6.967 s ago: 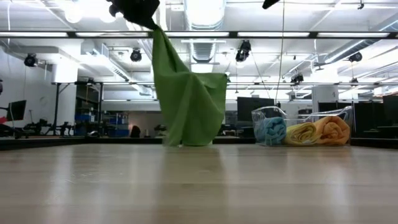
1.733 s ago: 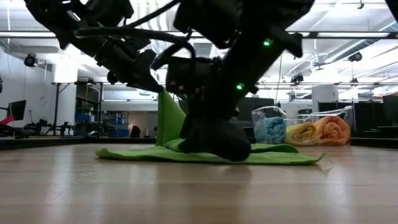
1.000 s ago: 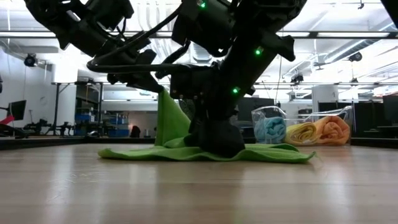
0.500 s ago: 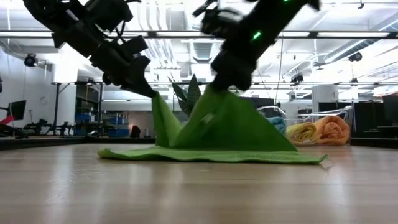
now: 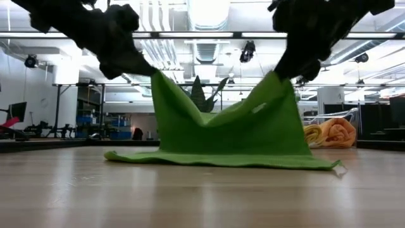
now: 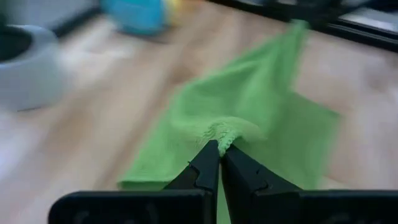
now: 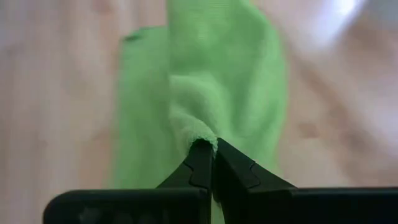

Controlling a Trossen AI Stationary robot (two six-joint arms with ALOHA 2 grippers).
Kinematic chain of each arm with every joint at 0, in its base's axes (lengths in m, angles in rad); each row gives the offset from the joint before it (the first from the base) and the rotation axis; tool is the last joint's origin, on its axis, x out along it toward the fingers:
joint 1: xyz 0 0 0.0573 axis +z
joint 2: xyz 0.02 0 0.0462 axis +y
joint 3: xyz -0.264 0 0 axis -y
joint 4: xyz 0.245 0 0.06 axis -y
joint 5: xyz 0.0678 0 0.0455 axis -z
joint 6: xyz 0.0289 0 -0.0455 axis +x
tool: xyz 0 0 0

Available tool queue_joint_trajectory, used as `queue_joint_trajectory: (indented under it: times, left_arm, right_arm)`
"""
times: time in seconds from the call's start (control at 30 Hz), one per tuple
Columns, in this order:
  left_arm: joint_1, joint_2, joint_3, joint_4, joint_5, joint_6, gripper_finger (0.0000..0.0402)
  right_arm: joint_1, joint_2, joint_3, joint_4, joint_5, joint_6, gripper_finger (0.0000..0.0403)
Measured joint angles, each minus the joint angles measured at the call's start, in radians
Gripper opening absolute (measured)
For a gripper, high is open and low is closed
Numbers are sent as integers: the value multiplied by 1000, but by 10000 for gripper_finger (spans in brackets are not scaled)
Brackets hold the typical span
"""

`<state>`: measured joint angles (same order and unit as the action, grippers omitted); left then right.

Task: Roll microfiber towels into tight, uniform cylinder then place into a basket
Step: Fold the green microfiber cloth

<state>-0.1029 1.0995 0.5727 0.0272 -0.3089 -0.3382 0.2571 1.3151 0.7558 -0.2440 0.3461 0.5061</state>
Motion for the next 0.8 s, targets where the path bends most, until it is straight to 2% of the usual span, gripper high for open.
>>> queue_joint_trajectory:
  times: [0.1,0.2,0.27,0.37,0.43,0.6,0.8]
  left_arm:
    - [-79,5,13,4,34,0,0]
    - [-156,8,34,6,32,8,0]
    - [-197,9,44,5,-32,31,0]
    - [-215,8,58,-36,-262,19,0]
    - [-206,8,60,-80,-375,-16,0]
    - [-180,15,60,-141,-396,-73,0]
    - [-154,36,60,-128,-411,-16,0]
  right_arm:
    - [21,-29,-11,43,-109,14,8]
    - [45,-43,6,70,-116,-1,8]
    - [44,-56,22,74,-61,-5,8]
    - [9,-69,25,29,135,4,8]
    - [-27,-68,24,-50,241,36,8]
    - [-111,-3,7,-237,249,185,8]
    - [-119,129,-2,-217,245,192,8]
